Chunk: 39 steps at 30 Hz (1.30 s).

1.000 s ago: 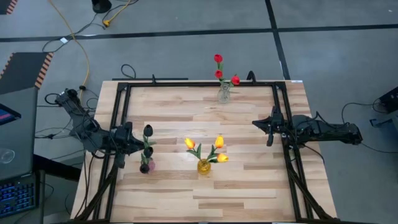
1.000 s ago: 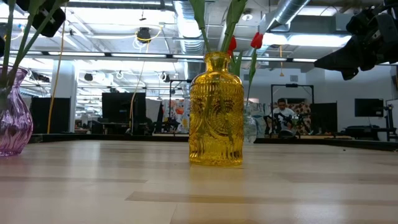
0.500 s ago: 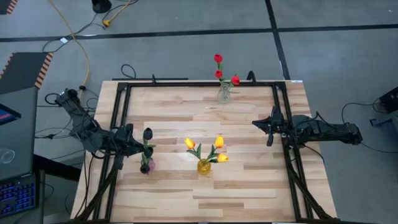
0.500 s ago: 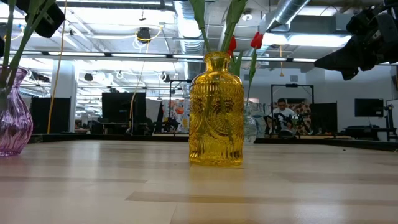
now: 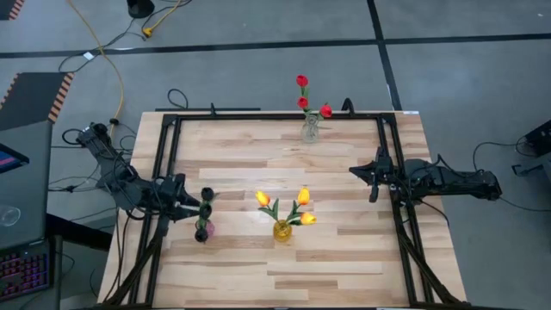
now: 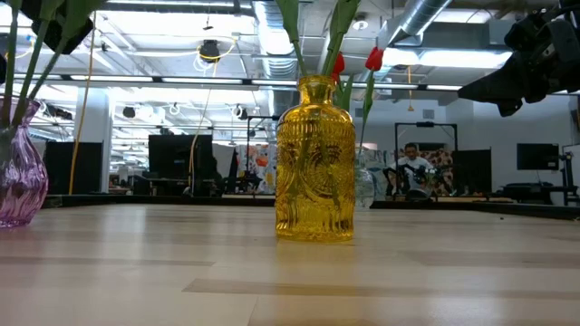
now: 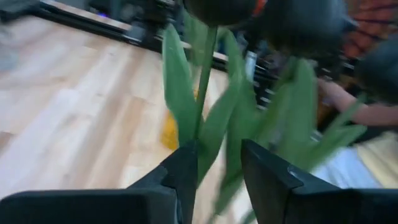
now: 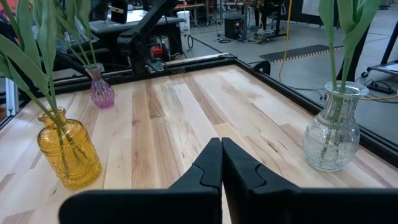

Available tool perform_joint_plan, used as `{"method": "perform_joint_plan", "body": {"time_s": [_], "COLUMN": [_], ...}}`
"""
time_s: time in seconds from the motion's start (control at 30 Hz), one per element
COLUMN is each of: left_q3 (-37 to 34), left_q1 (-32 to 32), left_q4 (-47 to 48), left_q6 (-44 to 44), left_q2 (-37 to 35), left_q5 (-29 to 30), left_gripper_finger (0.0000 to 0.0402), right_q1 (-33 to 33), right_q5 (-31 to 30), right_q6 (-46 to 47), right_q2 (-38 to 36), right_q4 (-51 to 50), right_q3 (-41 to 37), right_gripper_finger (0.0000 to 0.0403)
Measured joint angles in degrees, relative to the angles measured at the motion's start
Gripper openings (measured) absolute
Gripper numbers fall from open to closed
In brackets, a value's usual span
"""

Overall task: Sort flowers into vase by color
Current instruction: Put the black flower into the purple vase, then return to Home Position

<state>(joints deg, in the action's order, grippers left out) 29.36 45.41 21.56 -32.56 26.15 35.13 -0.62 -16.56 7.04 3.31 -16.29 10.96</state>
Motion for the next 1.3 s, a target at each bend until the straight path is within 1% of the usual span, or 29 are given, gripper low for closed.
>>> {"method": "perform_joint_plan", "body": {"time_s": [0.07,0.13,0.23,0.33,0.53,0.73,0.83,0.93,1.0,1.17,1.3], "left_q3": [0.0,0.0,0.0,0.0,0.0,0.0,0.0,0.0,0.0,0.0,0.0], "left_q1": [0.0,0.0,0.0,0.0,0.0,0.0,0.0,-0.2,-0.6,-3.2,-5.9], "left_q4": [0.0,0.0,0.0,0.0,0.0,0.0,0.0,-0.1,-0.2,-2.2,-1.9], "left_q6": [0.0,-1.4,-3.9,-3.7,-0.1,6.7,11.9,17.1,20.1,26.9,28.3], "left_q2": [-0.9,-2.1,-4.4,-7.1,-12.8,-17.7,-19.5,-20.2,-20.2,-20.2,-20.2], "left_q5": [-3.5,-5.8,-6.3,-5.5,0.4,11.6,15.1,18.5,19.8,20.1,18.7], "left_gripper_finger": [0.0115,0.0118,0.0118,0.0112,0.01,0.0086,0.0064,0.0028,0.0008,0.0001,0.0], "right_q1": [0.0,0.0,0.0,0.0,0.0,0.0,0.0,0.0,0.0,0.0,0.0], "right_q5": [0.0,0.0,0.0,0.0,0.0,0.0,0.0,0.0,0.0,0.0,0.0], "right_q6": [0.0,0.0,0.0,0.0,0.0,0.0,-0.2,-0.2,-0.2,-0.1,-0.1], "right_q2": [0.0,0.0,0.0,0.0,0.0,0.0,0.0,0.0,0.0,0.0,0.0], "right_q4": [0.0,0.0,0.0,0.0,0.0,0.0,0.0,0.0,0.0,0.0,0.0], "right_q3": [0.0,0.0,0.0,0.0,0.0,0.0,0.0,0.0,0.0,0.0,0.0], "right_gripper_finger": [0.0031,0.0031,0.0031,0.0031,0.0031,0.0031,0.0031,0.0031,0.0031,0.0031,0.0031]}}
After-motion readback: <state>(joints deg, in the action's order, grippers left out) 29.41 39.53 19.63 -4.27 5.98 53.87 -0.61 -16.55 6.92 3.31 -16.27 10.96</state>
